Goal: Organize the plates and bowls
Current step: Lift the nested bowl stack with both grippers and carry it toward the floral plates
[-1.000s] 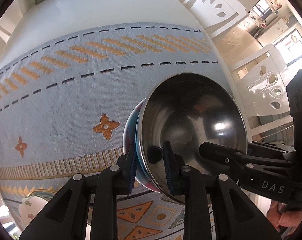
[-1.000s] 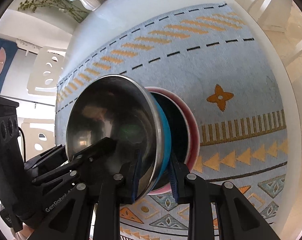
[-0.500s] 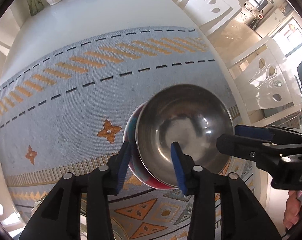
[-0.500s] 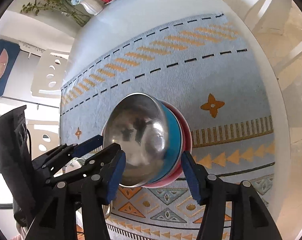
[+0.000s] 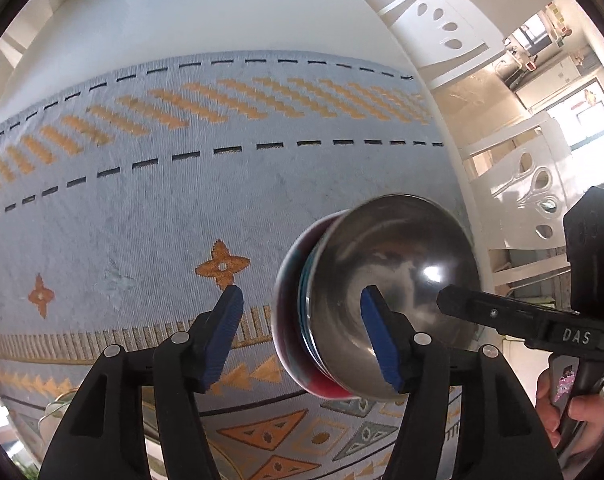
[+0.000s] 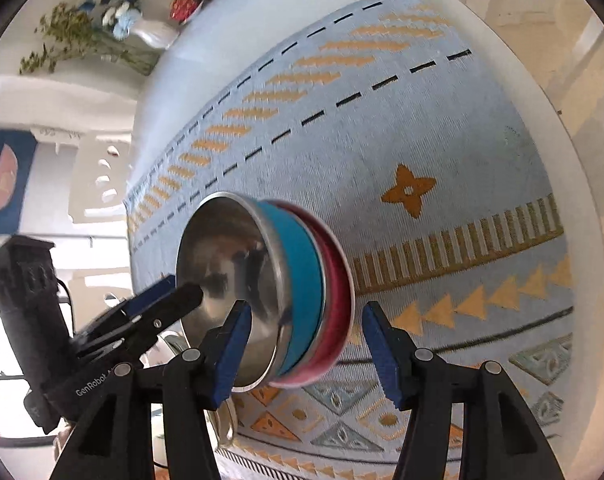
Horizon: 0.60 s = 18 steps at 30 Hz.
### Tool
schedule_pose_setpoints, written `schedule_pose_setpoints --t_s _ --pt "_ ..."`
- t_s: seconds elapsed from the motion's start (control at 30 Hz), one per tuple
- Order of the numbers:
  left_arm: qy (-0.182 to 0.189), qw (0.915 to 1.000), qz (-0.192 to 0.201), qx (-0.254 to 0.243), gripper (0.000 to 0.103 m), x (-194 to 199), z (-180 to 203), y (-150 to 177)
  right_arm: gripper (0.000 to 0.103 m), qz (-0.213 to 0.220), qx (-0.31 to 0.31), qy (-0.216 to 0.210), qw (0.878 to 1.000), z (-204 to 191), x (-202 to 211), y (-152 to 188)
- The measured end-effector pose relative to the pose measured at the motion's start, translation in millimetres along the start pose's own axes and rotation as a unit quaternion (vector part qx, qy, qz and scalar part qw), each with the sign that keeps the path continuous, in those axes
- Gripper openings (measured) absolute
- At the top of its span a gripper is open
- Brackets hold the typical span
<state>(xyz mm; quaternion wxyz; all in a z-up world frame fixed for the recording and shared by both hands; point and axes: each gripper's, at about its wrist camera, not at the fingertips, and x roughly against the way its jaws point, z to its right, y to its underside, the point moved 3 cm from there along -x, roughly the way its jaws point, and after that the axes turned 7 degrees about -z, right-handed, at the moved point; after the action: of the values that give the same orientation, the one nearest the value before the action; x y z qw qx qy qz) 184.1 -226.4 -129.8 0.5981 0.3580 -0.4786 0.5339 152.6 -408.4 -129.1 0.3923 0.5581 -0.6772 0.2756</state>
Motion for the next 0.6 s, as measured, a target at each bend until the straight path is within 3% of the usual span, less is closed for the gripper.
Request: schedule_pose_setpoints --t_s 0.13,0.3,0.47,0.53,0.6 --pt "-0.002 1.0 -0.008 0.005 0.059 -14.7 -0.7 -3.0 0.056 -0.017 -0.023 -0.008 1.0 13.7 -15.0 -6.8" --pt "0.014 0.9995 -0.022 0.015 0.059 -33.9 -1.6 0.2 0.056 -0.036 -0.041 -0.047 0.997 23.4 -33.9 -12.7" --pt "0.033 0.9986 -0.017 0.037 0.059 -42.6 -5.3 2.4 0.056 -0.028 -0.052 -0.056 0.997 30.5 -45.4 -13.8" --pt "0.038 0.9983 -0.011 0.042 0.054 -42.4 -3.9 3.5 0.055 -0.019 -0.059 -0.068 0.996 33.4 -48.3 -15.0" --pt "0.051 0.9978 -0.007 0.041 0.041 -42.5 0.5 3.4 0.051 -0.021 -0.065 -0.086 0.994 34.1 -51.7 -17.0"
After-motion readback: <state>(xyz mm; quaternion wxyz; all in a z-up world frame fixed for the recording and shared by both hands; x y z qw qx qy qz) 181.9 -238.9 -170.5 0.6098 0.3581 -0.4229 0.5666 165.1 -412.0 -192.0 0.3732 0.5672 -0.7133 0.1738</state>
